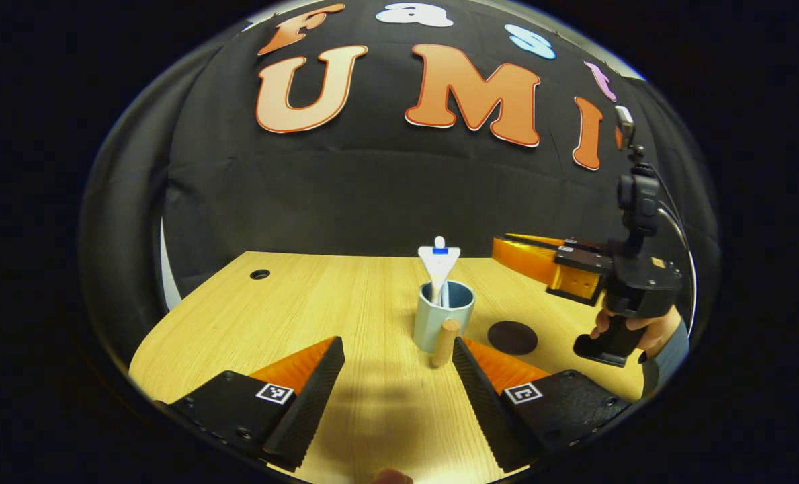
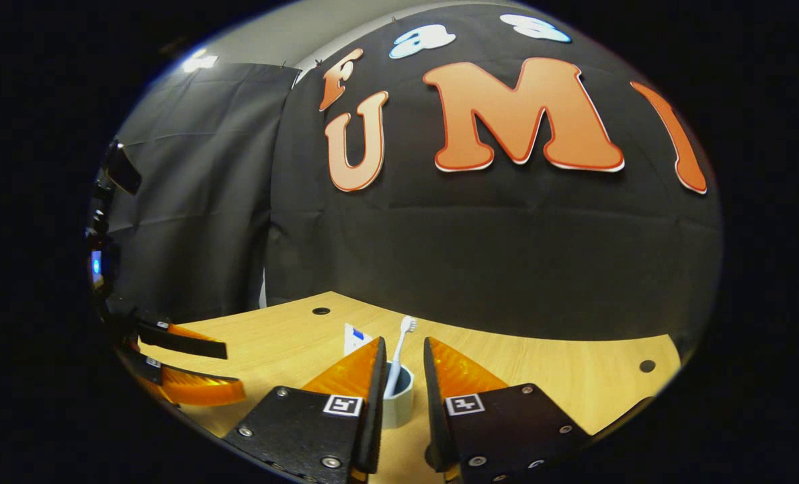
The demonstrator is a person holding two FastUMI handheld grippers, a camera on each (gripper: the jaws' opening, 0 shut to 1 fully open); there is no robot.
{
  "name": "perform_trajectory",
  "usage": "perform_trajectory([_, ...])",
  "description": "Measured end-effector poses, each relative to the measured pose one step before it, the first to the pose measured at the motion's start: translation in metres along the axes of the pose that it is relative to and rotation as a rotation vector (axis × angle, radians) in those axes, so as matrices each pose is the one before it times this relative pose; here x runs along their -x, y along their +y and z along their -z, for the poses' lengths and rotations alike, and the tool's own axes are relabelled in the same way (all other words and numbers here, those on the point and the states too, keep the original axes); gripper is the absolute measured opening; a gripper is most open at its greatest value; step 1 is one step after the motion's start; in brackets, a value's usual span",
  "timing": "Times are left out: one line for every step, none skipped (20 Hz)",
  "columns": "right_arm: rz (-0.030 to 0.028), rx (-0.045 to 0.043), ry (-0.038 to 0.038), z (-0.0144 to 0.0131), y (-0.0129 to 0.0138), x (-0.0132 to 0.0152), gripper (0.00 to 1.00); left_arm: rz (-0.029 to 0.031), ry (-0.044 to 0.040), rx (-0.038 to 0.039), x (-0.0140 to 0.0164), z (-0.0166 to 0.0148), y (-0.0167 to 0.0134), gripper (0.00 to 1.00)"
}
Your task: Put the toothbrush and toothpaste on the desktop into the cup, then pick up the cup and place it on the coaster on the desktop.
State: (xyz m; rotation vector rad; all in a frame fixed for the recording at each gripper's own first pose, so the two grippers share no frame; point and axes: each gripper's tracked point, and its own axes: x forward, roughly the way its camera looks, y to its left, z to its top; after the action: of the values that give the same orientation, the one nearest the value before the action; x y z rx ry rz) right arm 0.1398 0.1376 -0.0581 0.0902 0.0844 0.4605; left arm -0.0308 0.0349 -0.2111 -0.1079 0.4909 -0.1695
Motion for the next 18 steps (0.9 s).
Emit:
perform_trajectory([0.00936, 0.00643, -0.00577, -0.00578, -0.00439, 0.01002, 0.35, 0.01244, 0.01164, 0.0019, -0.00382, -0.00179, -0.00406, 0.98])
perform_trajectory([0.00542, 0.00598, -0.01167, -0.00685, -0.00346, 0.01055, 0.48, 0.0114, 0.01551, 0.00034, -0.00453, -0.00128, -0.0039, 0.98])
perform_trajectory([0.0101, -0.00171, -0.01474, -0.0097, -0.00482, 0.01062, 0.54, 0.01498, 0.01393, 0.00038, -0.0048, -0.00269, -0.00546, 0.98])
perform_trajectory([0.00653, -0.00755, -0.01464, -0.00765, -0.00475, 0.00929, 0.65, 0.01364, 0.01738, 0.00094, -0.00416, -0.00314, -0.00512, 0.97])
perform_trajectory([0.009, -0.01147, -0.01369, -0.00789, -0.00427, 0.00936, 0.71, 0.01667, 0.01916, 0.00057, -0.00298, -0.00294, -0.00656, 0.98])
perform_trajectory([0.00626, -0.00512, -0.01045, -0.00581, -0.00419, 0.00915, 0.8, 0.00942, 0.02101, 0.0033, -0.00492, -0.00372, -0.0056, 0.98])
perform_trajectory([0.00858, 0.00307, -0.011, -0.00495, -0.00313, 0.00905, 0.83, 0.01126, 0.02487, -0.00096, -0.00755, -0.00339, -0.00402, 0.98])
perform_trajectory([0.01113, 0.01202, -0.00912, -0.00649, -0.00471, 0.00851, 0.88, 0.00679, 0.01875, 0.00077, -0.00648, -0.0023, -0.00274, 0.98])
perform_trajectory([0.01133, 0.01337, -0.00816, -0.00726, -0.00538, 0.00873, 0.9, 0.00765, 0.02749, 0.00277, -0.00468, 0.00038, -0.00318, 0.98])
perform_trajectory([0.00512, 0.0088, -0.00622, -0.00486, -0.00317, 0.00676, 0.93, 0.01018, 0.0303, 0.00325, -0.00602, 0.00001, -0.00436, 0.98])
perform_trajectory([0.00742, 0.00362, -0.00258, -0.00431, -0.00414, 0.00685, 0.93, 0.00446, 0.0384, 0.00649, -0.00454, 0.00207, -0.00362, 0.98])
perform_trajectory([0.00285, 0.00219, -0.00003, -0.00294, -0.00287, 0.00575, 0.94, 0.00311, 0.03572, 0.00253, -0.00602, 0.00137, -0.00242, 0.98])
perform_trajectory([0.00323, -0.00012, 0.00048, -0.00241, -0.00305, 0.007, 0.94, 0.0013, 0.03736, 0.00181, -0.0069, 0.00389, 0.00017, 0.98])
perform_trajectory([0.00153, -0.00284, -0.00001, -0.00123, -0.00281, 0.00613, 0.94, -0.00753, 0.03865, -0.00411, -0.00787, 0.00321, 0.00147, 0.98])
perform_trajectory([0.00249, -0.00402, -0.0008, -0.00185, -0.00225, 0.00484, 0.95, -0.00123, 0.03832, -0.01451, -0.00648, 0.00056, -0.0006, 0.98])
perform_trajectory([0.00197, -0.00354, -0.00168, -0.00147, -0.00245, 0.00453, 0.95, -0.00731, 0.04225, -0.00466, -0.00428, 0.00346, -0.00012, 0.98])
perform_trajectory([0.00039, 0.00265, -0.00137, 0.00081, -0.00159, 0.00427, 0.95, -0.00419, 0.0343, -0.00398, -0.00601, 0.00381, -0.00052, 0.98])
perform_trajectory([0.006, 0.00606, -0.00579, 0.00027, -0.00345, 0.00344, 0.95, -0.00432, 0.01867, -0.00763, -0.00569, -0.00015, 0.00097, 0.98])
